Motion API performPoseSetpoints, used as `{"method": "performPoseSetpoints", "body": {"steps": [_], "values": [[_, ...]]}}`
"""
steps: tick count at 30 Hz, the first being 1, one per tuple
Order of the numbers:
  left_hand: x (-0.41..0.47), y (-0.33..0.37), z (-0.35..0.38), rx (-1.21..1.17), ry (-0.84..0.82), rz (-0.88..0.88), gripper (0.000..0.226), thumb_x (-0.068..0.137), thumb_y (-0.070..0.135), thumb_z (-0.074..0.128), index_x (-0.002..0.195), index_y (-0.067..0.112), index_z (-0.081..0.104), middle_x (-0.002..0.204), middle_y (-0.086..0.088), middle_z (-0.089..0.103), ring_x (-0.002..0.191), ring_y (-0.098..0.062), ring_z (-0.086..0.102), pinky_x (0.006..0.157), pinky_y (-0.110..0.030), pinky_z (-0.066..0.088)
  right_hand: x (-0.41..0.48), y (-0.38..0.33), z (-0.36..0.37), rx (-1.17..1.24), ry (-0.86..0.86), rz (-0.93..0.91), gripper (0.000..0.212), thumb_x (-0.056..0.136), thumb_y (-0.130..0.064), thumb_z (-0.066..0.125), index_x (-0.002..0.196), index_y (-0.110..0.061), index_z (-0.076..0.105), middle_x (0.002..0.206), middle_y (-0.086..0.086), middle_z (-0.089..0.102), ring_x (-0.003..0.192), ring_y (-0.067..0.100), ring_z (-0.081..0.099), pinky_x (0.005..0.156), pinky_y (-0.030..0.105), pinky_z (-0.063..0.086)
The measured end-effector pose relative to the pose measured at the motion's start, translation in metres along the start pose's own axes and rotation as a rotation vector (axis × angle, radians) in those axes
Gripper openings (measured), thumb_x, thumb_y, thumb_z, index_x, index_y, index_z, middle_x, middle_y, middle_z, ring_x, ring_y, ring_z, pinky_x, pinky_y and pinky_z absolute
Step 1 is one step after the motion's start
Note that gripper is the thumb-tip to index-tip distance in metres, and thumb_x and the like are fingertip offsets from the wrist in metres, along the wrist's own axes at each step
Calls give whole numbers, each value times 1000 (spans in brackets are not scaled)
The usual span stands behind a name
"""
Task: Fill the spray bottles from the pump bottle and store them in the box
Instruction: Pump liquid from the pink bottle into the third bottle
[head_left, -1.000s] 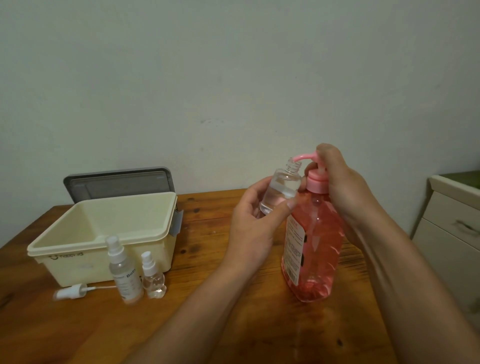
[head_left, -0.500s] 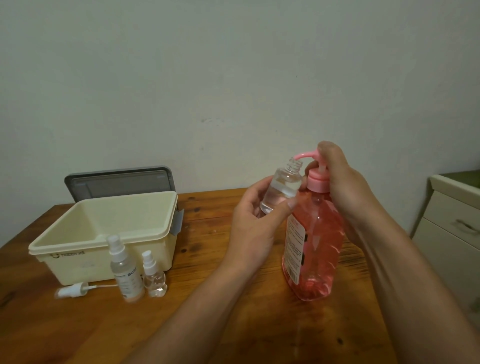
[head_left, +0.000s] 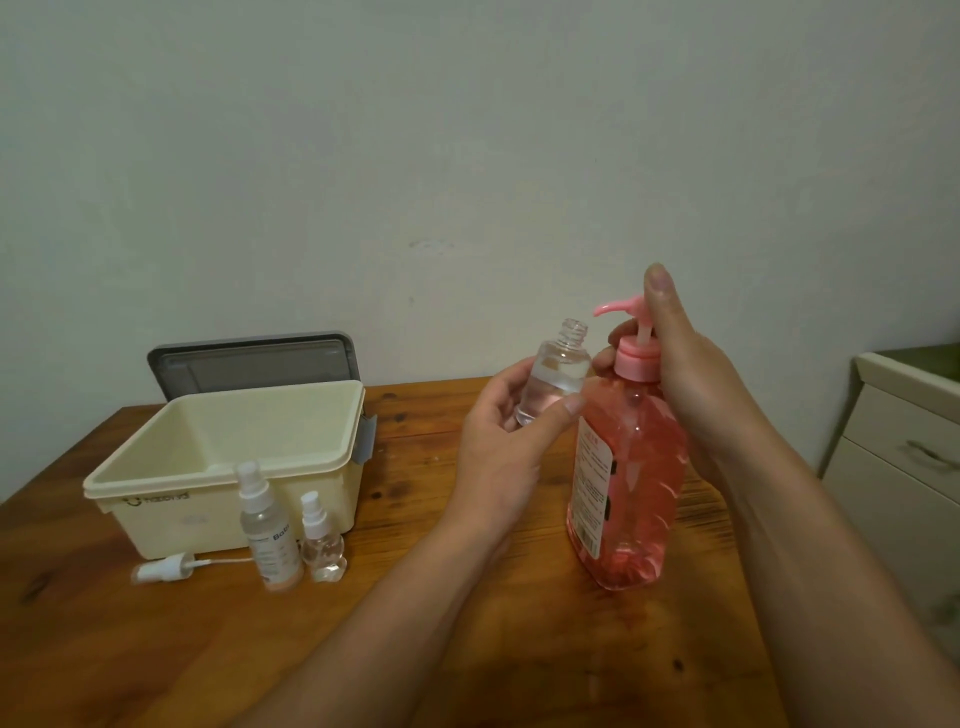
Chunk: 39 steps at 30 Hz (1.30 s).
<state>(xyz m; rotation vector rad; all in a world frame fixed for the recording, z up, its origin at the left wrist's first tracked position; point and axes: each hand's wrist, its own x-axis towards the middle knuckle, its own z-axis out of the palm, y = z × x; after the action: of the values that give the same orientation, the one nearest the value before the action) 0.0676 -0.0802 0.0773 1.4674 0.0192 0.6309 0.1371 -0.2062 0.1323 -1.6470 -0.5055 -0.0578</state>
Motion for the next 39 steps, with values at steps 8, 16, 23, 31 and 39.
{"method": "performPoseSetpoints", "body": {"steps": [8,16,23,31,39], "values": [[-7,0,-17,67,27,-21,51,82,18,75,129,24,54,120,10,65,103,4,62,77,-9,50,-5,0,3,-13,90,-67,51,84,-70,51,110,-27,63,102,-8,70,94,5,66,72,30,54],[-19,5,-35,87,43,-21,47,83,14,74,123,30,55,116,13,66,100,6,63,75,-5,49,-8,0,6,-54,195,-167,46,92,-65,42,109,-26,59,85,-14,63,66,-9,61,60,23,47],[-29,5,-49,100,39,-37,44,83,16,73,117,38,54,114,19,64,98,11,60,72,-4,48,-10,-6,11,-94,285,-264,45,93,-62,49,123,-29,56,119,-13,61,111,5,56,93,29,47],[-38,8,-66,84,77,-31,47,83,17,73,123,33,55,118,15,64,108,2,60,81,-14,48,-22,-17,33,-118,395,-378,39,96,-55,49,124,-29,57,132,-6,56,100,-7,52,87,23,48],[-39,2,-78,108,95,-27,46,82,18,75,120,35,56,119,14,65,108,2,60,82,-14,49,-44,-26,64,-213,325,-667,29,96,-36,53,121,-22,59,125,-18,54,134,6,40,101,12,33]]}}
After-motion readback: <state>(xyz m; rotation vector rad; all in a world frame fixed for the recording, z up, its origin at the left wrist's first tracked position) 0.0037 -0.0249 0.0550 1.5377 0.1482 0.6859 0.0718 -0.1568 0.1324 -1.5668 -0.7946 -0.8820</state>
